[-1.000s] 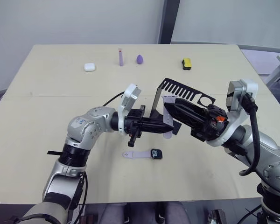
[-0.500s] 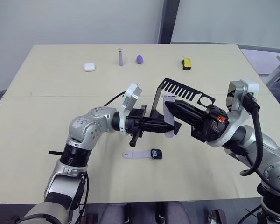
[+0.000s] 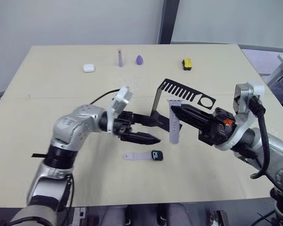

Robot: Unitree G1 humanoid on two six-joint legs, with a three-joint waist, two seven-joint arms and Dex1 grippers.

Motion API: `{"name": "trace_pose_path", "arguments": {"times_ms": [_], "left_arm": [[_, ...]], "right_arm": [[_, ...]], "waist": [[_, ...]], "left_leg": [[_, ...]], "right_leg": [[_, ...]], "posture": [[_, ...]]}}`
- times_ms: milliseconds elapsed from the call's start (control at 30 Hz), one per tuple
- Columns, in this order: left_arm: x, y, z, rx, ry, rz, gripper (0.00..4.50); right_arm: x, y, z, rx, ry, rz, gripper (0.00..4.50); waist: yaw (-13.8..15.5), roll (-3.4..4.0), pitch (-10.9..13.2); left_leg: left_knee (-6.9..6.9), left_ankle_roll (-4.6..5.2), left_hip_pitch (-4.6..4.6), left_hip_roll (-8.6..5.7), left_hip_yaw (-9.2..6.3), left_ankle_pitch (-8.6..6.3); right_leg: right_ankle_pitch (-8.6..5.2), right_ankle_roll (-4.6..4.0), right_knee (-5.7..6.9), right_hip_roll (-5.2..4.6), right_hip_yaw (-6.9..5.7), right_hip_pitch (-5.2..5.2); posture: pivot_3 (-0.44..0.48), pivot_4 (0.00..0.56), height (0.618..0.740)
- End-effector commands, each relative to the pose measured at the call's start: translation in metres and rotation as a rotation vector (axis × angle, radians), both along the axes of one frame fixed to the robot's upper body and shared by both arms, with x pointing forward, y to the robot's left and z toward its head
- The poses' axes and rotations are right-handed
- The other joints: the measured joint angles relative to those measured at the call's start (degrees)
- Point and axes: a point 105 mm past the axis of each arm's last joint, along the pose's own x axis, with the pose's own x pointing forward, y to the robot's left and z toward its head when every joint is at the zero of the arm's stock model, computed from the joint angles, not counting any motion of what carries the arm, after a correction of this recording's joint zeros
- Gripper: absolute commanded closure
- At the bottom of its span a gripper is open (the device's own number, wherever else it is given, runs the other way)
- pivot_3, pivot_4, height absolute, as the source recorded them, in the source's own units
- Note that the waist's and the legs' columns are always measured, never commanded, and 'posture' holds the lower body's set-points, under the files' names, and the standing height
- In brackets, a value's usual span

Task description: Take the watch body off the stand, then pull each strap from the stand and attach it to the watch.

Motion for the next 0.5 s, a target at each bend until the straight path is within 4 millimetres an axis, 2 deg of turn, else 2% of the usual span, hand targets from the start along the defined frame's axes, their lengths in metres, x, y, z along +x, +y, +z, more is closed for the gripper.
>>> {"name": "trace_pose_path", "arguments": {"times_ms": [33,267,500], "left_arm": [[-0.009,-0.005,-0.037,0.16,-0.205,-0.028,0.03],[0.0,-0.02,-0.068,0.235,-0.356,0.078,0.03],[0.006,-0.031,-0.086,0.258,-0.333,0.15,0.03]], "right_arm": [[-0.021,-0.001,-0.009,-0.145,-0.027,0.046,4.5],[-0.039,-0.029,-0.052,-0.559,0.029,0.035,4.5],[-0.036,-0.041,-0.073,-0.639,0.042,0.012,4.5]], "waist": [[0.57,0.0,0.0],[1.68,-0.05,0.03],[1.25,-0.05,0.03]], "left_leg": [[-0.04,0.03,0.0,-0.01,-0.01,-0.03],[0.07,0.29,-0.12,-0.03,0.02,-0.22],[0.07,0.42,-0.07,0.04,0.0,-0.34]], "right_leg": [[0.0,0.0,-0.08,-0.01,0.02,0.02],[0.04,0.06,-0.37,-0.17,0.26,0.08],[0.04,0.06,-0.3,-0.12,0.27,0.08]], "posture": [[0.0,0.15,0.74],[0.0,0.15,0.74],[0.0,0.15,0.74]]}}
